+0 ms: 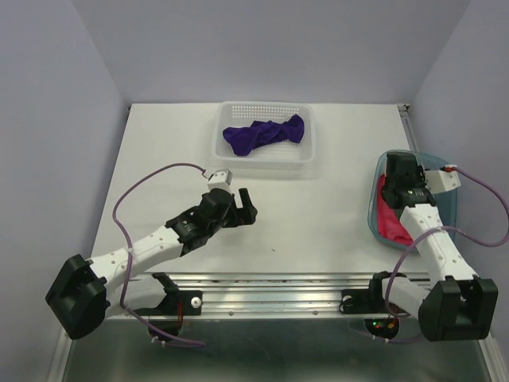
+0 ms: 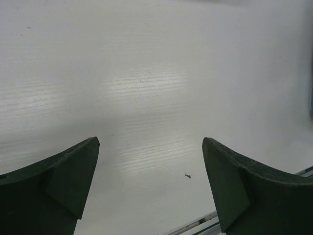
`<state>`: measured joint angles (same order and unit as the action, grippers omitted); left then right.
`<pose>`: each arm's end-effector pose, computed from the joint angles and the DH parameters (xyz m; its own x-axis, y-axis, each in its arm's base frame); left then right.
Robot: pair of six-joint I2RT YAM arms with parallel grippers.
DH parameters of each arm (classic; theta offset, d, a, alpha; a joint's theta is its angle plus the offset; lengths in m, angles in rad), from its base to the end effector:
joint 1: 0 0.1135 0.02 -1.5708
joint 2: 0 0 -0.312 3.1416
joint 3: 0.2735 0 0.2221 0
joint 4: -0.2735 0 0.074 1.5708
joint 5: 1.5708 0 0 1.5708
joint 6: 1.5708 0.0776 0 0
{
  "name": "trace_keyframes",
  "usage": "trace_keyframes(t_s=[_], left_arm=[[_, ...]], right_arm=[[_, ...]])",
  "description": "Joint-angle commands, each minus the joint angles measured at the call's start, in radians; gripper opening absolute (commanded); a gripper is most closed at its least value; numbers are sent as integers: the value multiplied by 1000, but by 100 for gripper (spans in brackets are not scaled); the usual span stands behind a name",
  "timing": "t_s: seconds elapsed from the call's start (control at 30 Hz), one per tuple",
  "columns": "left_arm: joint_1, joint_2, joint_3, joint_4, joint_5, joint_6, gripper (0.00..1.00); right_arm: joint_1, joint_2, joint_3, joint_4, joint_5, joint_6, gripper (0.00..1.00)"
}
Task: Fold and stack the towels
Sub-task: Neatly place the folded towel into the bin
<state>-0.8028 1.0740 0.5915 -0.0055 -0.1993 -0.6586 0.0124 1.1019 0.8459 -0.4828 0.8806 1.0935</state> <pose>0.1647 -0.1484 0.2713 -0.6147 -0.2270 -0.7554 0.2622 0.8444 -0.4672 0.1930 -0.0575 0.3126 0.1900 0.5679 -0.8008 0.8563 0.3031 0.4181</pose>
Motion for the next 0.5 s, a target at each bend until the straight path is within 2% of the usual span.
trace_keyframes(t_s=[0.0, 0.2, 0.37, 0.43, 0.47], left_arm=[[5, 1, 5, 33, 6, 14, 99], [7, 3, 4, 35, 23, 14, 99], [7, 7, -1, 36, 26, 10, 99], [5, 7, -1, 36, 29, 10, 99], [7, 7, 1, 36, 31, 10, 99]], right_arm=[[-8, -115, -70, 26, -20, 80, 1], [-8, -253, -183, -36, -9, 108, 1], [-6, -284, -231, -63, -32, 118, 5], [-8, -287, -240, -83, -46, 128, 10], [-8, -295, -248, -91, -58, 132, 17]])
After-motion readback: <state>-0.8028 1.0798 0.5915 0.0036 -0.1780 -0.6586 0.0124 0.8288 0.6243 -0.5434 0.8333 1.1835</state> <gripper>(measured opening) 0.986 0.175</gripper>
